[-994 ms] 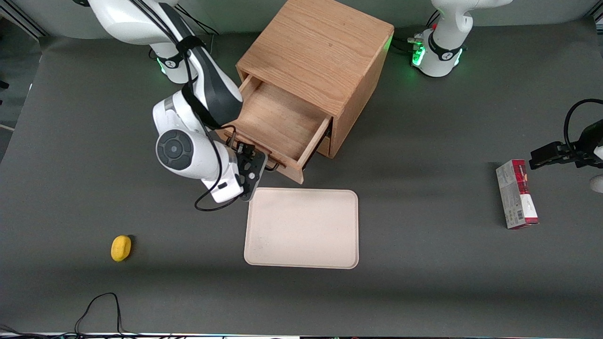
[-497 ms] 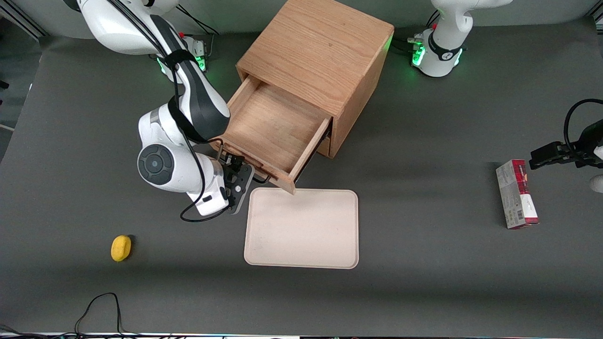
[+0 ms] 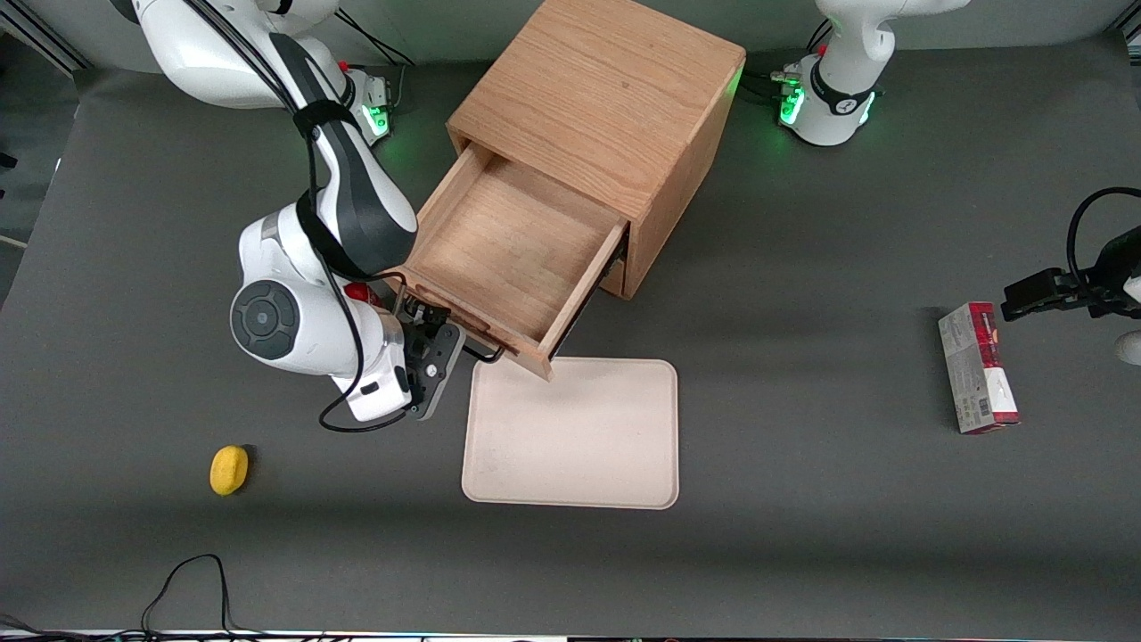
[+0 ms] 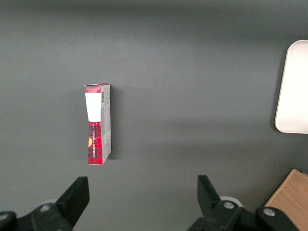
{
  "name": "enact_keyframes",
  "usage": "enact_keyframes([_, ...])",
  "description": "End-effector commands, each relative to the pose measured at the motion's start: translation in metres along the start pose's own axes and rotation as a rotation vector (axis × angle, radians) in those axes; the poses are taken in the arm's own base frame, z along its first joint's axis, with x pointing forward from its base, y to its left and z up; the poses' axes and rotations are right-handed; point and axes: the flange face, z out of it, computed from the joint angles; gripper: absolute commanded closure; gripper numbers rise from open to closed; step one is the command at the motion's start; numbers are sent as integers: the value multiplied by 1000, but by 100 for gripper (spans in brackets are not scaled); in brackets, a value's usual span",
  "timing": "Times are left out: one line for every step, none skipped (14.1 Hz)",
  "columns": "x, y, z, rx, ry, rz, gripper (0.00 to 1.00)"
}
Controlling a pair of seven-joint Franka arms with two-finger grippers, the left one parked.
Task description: Open upper drawer
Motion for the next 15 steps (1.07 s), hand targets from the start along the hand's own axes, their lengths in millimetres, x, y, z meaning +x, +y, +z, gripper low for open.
enact_keyframes([3,8,-12,-21,10,-17,0])
enact_keyframes([3,9,-17,-26,14,-19,0])
enact_keyframes([6,8,-26,-34,24,-22,0])
enact_keyframes([6,5,-31,-31,22,-14,0])
enact_keyframes([1,7,-37,-27,18,-5,0])
enact_keyframes([-8,12,-44,-25,11,9,0])
enact_keyframes([-20,14,-59,-27,6,28,0])
enact_keyframes([-31,7,-77,-20,-6,33,0])
enact_keyframes([-49,3,-91,-36,-29,51,0])
enact_keyframes([-71,-6,-103,-62,-55,66,0])
enact_keyframes([-91,-16,-116,-93,-49,74,0])
enact_keyframes([-114,-21,-122,-107,-52,92,0])
enact_keyframes([-140,-18,-121,-106,-61,130,0])
enact_keyframes([-157,-14,-123,-104,-59,230,0])
enact_keyframes([-168,-14,-121,-92,-66,358,0])
